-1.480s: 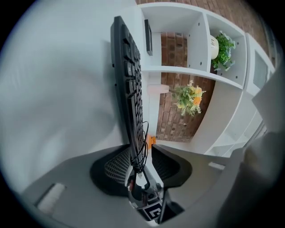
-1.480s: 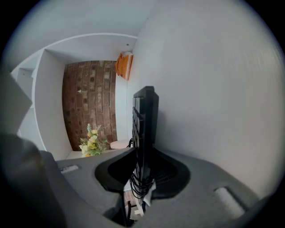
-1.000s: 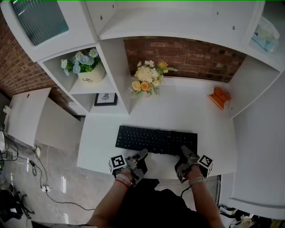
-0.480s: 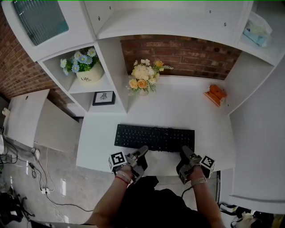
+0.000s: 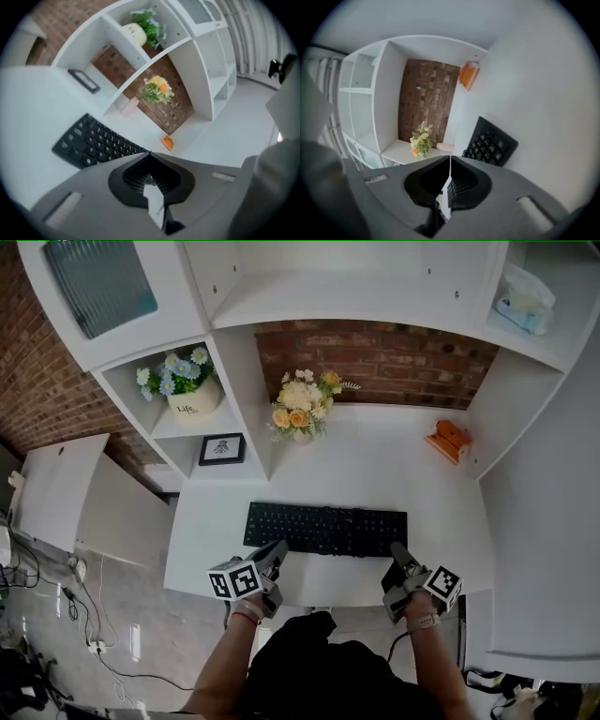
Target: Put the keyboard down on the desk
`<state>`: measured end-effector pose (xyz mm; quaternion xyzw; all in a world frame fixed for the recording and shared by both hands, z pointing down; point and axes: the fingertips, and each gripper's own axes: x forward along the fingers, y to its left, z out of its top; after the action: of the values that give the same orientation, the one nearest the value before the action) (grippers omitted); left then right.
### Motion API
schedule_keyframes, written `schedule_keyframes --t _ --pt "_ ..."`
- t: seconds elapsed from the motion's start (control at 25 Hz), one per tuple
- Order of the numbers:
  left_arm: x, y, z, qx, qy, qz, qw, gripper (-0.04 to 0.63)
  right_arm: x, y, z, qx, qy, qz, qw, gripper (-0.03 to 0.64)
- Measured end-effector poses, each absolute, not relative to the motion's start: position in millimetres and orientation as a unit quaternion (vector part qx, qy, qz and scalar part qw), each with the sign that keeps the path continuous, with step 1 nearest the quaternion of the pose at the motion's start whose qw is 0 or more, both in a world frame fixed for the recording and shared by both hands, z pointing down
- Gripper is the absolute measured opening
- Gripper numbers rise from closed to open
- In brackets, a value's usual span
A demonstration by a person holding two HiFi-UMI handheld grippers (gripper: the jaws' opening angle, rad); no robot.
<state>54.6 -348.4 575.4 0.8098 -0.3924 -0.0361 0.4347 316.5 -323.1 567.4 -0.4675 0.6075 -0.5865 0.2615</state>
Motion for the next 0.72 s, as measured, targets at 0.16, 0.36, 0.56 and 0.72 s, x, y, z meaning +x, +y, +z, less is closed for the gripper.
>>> schedule_keyframes --t 0.16,0.36,0.56,0.72 --pt "30.7 -356.5 551.1 0.837 -0.449 -0.004 0.314 -0.002 328.2 -327.7 536.9 -0.501 0.707 -0.458 0.197 -0.002" --pt "8.4 -355.8 516.4 0.838 -0.505 -0.008 0.208 -0.002 333.0 -318.7 509.4 -0.564 0.796 -0.221 -0.017 -0.001" --pt "-1.6 -347.3 482.7 0.833 -0.538 -0.023 0.125 -0.002 326.5 -305.1 478.5 -0.568 0.815 -0.105 -0.044 -0.002" --pt "-4.2 -338.3 471.2 0.833 -0.540 -0.035 0.118 -0.001 326.2 -291.2 466.3 -0.573 0.814 -0.090 -0.026 0.000"
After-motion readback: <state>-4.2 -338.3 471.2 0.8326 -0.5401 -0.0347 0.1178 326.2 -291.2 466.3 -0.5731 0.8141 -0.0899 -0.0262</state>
